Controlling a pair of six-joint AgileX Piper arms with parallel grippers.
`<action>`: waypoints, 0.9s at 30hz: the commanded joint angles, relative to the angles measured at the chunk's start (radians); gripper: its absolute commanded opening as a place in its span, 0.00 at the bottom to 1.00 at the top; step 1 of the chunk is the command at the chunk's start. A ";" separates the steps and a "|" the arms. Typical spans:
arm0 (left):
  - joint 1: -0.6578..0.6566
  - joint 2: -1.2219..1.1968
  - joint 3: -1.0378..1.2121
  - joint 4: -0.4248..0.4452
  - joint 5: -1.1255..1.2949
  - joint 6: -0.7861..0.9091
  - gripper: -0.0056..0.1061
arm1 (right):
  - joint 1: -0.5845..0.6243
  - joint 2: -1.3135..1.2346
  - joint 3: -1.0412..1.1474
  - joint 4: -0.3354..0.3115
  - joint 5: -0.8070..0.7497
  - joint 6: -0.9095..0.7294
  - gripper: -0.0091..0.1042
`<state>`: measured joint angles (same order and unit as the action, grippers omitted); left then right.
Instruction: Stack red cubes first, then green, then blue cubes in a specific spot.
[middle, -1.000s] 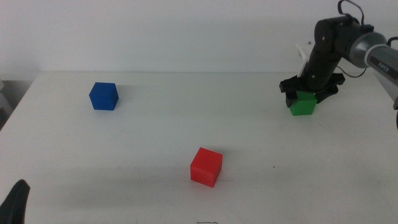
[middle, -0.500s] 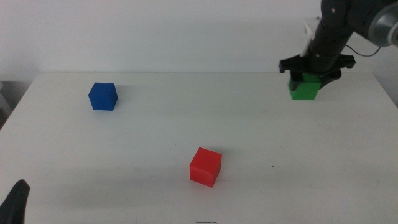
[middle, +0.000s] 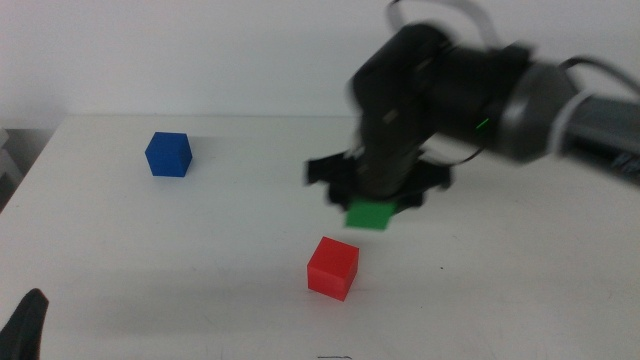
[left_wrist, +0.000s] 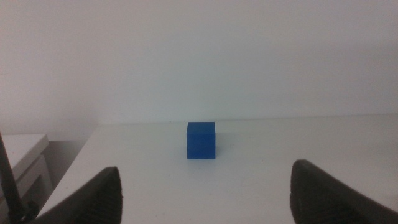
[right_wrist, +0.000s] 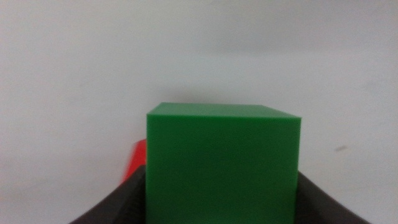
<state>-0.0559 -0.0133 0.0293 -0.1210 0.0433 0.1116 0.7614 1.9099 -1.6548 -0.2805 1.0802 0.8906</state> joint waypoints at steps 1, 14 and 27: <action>-0.001 -0.020 -0.003 -0.012 -0.084 -0.004 0.87 | 0.047 -0.039 -0.028 -0.085 -0.026 0.103 0.07; -0.001 -0.020 -0.003 -0.012 -0.084 -0.004 0.87 | 0.092 0.014 -0.044 -0.112 -0.022 0.287 0.07; -0.001 -0.020 -0.003 -0.012 -0.084 -0.004 0.87 | 0.126 0.046 -0.044 -0.092 -0.021 0.346 0.07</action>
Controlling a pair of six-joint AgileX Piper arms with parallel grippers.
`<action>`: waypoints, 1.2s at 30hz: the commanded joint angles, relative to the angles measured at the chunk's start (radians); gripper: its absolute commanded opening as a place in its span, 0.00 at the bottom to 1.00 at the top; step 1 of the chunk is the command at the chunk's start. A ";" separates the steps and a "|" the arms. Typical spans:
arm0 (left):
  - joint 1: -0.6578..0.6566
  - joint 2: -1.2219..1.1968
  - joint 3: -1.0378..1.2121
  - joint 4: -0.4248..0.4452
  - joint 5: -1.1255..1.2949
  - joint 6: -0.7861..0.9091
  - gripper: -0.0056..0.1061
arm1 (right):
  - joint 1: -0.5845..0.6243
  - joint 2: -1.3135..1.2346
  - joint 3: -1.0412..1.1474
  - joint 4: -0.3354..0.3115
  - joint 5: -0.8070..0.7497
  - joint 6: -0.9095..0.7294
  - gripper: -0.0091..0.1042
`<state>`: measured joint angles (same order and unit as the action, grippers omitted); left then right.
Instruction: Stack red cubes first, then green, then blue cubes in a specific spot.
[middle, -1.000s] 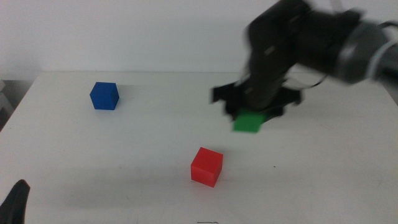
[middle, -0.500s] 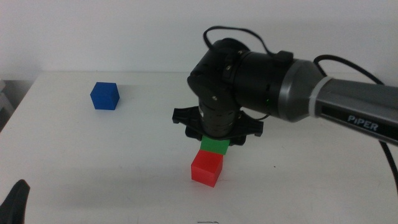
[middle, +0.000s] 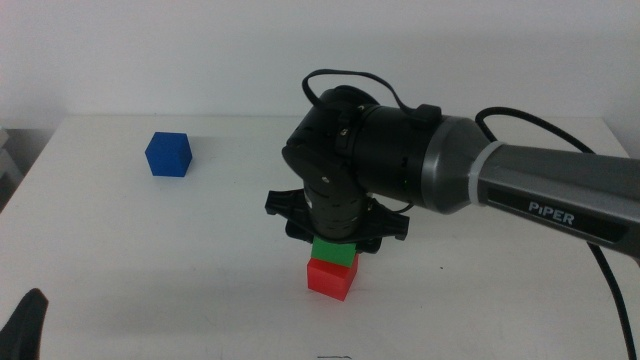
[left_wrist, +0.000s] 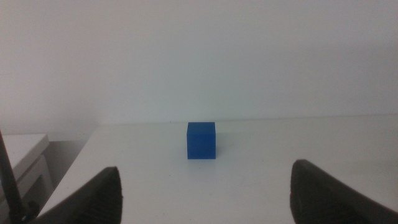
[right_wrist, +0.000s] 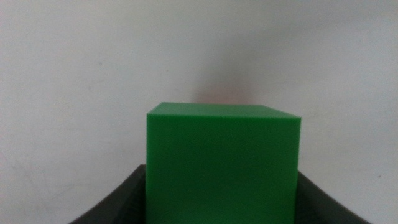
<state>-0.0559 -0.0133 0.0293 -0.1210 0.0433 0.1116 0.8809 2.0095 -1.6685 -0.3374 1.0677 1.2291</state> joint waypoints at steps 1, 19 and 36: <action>-0.001 -0.020 -0.003 -0.012 -0.084 -0.004 0.87 | 0.007 -0.051 -0.030 -0.036 -0.011 0.013 0.07; -0.001 -0.020 -0.003 -0.012 -0.084 -0.004 0.87 | 0.016 -0.016 -0.030 -0.029 -0.006 0.032 0.75; -0.001 -0.020 -0.003 -0.012 -0.084 -0.004 0.87 | 0.143 -0.420 0.002 -0.241 0.220 -0.083 0.84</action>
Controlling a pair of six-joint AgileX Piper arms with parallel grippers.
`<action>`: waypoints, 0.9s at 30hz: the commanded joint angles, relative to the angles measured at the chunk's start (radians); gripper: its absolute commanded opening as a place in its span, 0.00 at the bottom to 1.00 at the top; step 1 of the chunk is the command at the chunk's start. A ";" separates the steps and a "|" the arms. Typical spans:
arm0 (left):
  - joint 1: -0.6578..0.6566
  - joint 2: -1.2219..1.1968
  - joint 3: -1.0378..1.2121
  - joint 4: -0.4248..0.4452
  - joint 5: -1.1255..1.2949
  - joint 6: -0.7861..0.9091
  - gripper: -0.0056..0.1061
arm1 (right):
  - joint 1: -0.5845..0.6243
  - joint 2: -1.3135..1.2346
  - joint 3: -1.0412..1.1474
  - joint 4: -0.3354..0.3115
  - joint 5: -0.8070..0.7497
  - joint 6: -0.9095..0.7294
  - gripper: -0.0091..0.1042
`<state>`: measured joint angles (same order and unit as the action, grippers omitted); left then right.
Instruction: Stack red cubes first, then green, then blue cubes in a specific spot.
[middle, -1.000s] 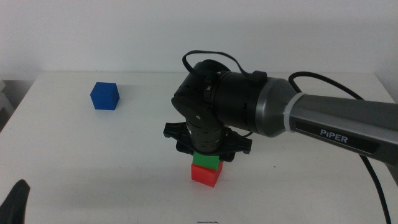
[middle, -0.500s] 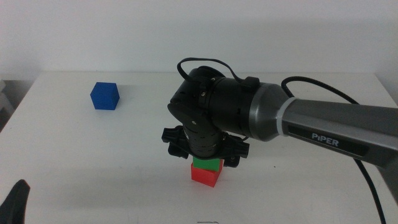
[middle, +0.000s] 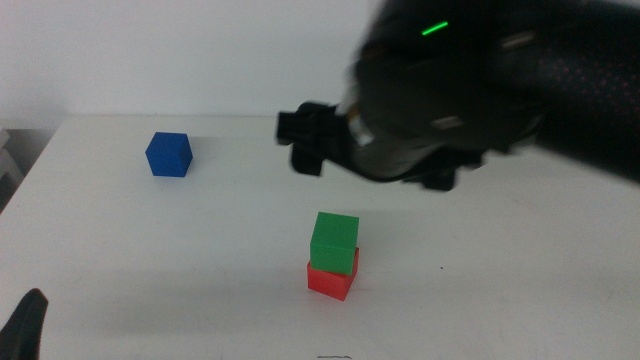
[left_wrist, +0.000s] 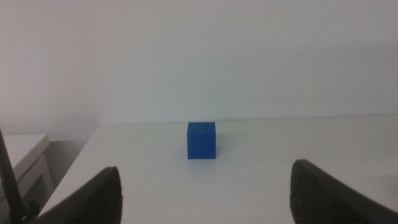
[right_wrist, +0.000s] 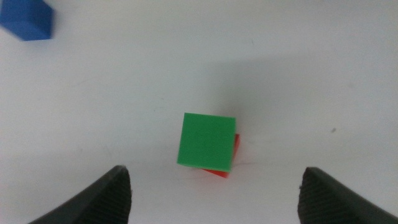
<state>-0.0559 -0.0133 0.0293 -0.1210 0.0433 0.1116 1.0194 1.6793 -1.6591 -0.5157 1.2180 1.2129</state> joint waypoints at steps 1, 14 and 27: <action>-0.001 -0.020 -0.003 -0.012 -0.084 -0.004 0.87 | 0.001 -0.128 0.017 -0.047 0.049 -0.131 0.84; -0.001 -0.020 -0.003 -0.012 -0.084 -0.004 0.87 | -0.148 -0.866 0.577 0.111 -0.289 -0.779 0.84; -0.001 -0.020 -0.003 -0.012 -0.084 -0.004 0.87 | -0.146 -1.136 0.691 0.320 -0.316 -1.102 0.81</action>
<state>-0.0559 -0.0133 0.0293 -0.1210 0.0433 0.1116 0.8795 0.5397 -0.9461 -0.1940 0.9744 0.1431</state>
